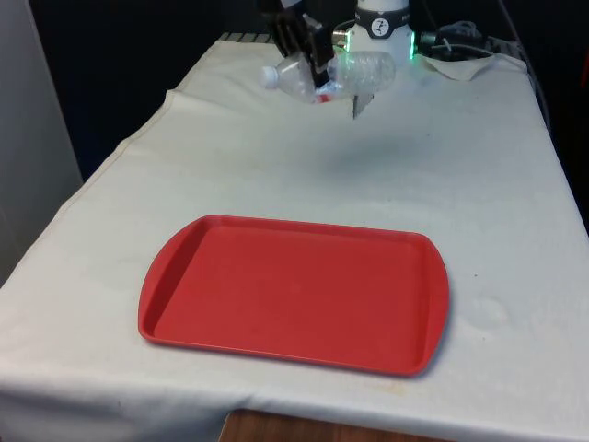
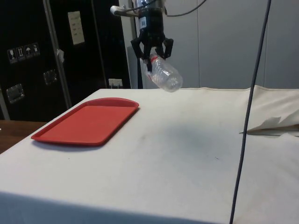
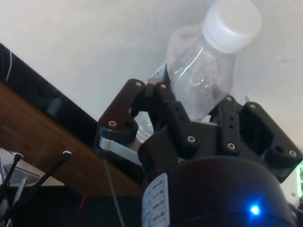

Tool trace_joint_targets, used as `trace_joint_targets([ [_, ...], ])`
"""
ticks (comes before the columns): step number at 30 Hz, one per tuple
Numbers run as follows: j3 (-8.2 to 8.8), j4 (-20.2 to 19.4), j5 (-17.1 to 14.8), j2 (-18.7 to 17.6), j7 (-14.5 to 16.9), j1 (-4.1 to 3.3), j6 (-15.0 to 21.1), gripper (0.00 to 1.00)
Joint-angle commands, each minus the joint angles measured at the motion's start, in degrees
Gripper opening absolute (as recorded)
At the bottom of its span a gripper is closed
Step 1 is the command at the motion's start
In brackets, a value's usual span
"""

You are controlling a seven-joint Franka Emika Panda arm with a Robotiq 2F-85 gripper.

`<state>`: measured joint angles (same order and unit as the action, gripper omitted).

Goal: Place the bottle upright on the tray.

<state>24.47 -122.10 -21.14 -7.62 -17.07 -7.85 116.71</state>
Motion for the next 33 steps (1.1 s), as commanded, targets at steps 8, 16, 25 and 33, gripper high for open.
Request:
trace_joint_targets([
  [8,0.0,2.86,1.55,0.86,-2.01,-0.11,-3.55,0.34],
  [16,-0.17,5.16,3.21,1.03,-3.32,-0.23,-4.93,0.34],
  [25,-0.74,7.1,5.21,0.92,-4.53,-0.23,-4.7,0.34],
  [33,-1.32,8.02,6.82,0.92,-5.44,-0.34,-3.72,0.34],
])
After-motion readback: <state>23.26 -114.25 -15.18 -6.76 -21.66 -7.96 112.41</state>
